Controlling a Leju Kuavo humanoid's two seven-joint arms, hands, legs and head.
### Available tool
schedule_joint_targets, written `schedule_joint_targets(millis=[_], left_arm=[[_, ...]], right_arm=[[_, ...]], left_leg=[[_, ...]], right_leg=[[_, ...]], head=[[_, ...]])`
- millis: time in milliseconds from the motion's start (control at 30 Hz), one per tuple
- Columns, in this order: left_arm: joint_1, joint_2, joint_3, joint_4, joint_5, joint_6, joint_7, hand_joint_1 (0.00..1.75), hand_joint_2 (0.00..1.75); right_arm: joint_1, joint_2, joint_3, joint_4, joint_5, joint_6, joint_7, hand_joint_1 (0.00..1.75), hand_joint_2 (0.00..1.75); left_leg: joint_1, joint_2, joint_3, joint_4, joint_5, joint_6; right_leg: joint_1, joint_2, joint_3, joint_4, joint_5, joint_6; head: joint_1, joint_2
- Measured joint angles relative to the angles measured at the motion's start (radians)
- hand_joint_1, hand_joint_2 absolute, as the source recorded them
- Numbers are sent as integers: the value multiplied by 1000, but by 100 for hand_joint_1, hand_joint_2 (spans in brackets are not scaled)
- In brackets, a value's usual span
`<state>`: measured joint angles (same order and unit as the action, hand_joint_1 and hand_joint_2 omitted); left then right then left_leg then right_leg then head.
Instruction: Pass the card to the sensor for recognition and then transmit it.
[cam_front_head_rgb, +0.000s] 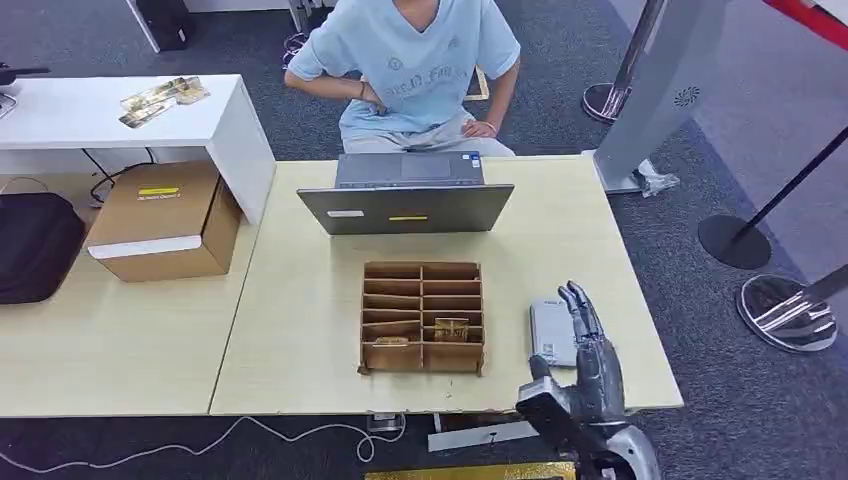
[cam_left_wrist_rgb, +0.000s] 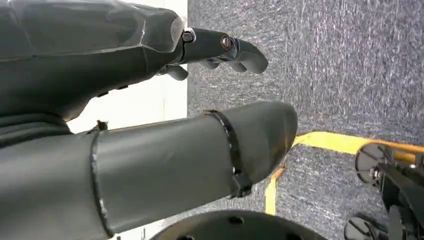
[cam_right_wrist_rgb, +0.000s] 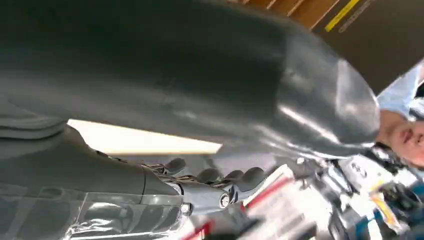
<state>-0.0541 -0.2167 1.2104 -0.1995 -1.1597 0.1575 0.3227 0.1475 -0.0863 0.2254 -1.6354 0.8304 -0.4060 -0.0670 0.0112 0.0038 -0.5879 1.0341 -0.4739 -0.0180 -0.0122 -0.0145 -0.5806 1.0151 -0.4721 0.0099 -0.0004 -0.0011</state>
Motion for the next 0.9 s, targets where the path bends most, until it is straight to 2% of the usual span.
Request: schedule_joint_targets(millis=[133, 333, 400, 533, 633, 667, 733, 900], left_arm=[[-1, -1, 0, 0, -14, -4, 0, 0, 0], [-1, 2, 0, 0, -34, -24, 0, 0, 0], [-1, 2, 0, 0, -38, -26, 0, 0, 0], [-1, 5, 0, 0, -40, -28, 0, 0, 0], [-1, 6, 0, 0, -40, -29, 0, 0, 0], [-1, 6, 0, 0, -40, -29, 0, 0, 0], [-1, 6, 0, 0, -40, -29, 0, 0, 0], [-1, 6, 0, 0, -40, -29, 0, 0, 0]], right_arm=[[-4, 31, 2, 3, 235, -81, 102, 0, 0], [1, 58, 2, 3, 549, -77, 258, 0, 0], [5, 63, 1, 2, 616, -66, 298, 0, 0], [11, 67, -3, -2, 649, -38, 327, 0, 0], [10, 71, -4, -3, 648, -29, 330, 0, 0], [10, 73, -5, -3, 647, -25, 331, 5, 0], [10, 73, -5, -3, 647, -20, 331, 0, 0], [10, 77, -5, -3, 642, -14, 330, 0, 0]], left_leg=[[0, 0, 0, 0, 0, 0], [0, 0, 0, 0, 0, 0], [0, 0, 0, 0, 0, 0], [0, 0, 0, 0, 0, 0], [0, 0, 0, 0, 0, 0], [0, 0, 0, 0, 0, 0], [0, 0, 0, 0, 0, 0], [0, 0, 0, 0, 0, 0]], right_leg=[[0, 0, 0, 0, 0, 0], [0, 0, 0, 0, 0, 0], [0, 0, 0, 0, 0, 0], [0, 0, 0, 0, 0, 0], [0, 0, 0, 0, 0, 0], [0, 0, 0, 0, 0, 0], [0, 0, 0, 0, 0, 0], [0, 0, 0, 0, 0, 0]], head=[[0, 0], [0, 0], [0, 0], [0, 0], [0, 0], [0, 0], [0, 0], [0, 0]])
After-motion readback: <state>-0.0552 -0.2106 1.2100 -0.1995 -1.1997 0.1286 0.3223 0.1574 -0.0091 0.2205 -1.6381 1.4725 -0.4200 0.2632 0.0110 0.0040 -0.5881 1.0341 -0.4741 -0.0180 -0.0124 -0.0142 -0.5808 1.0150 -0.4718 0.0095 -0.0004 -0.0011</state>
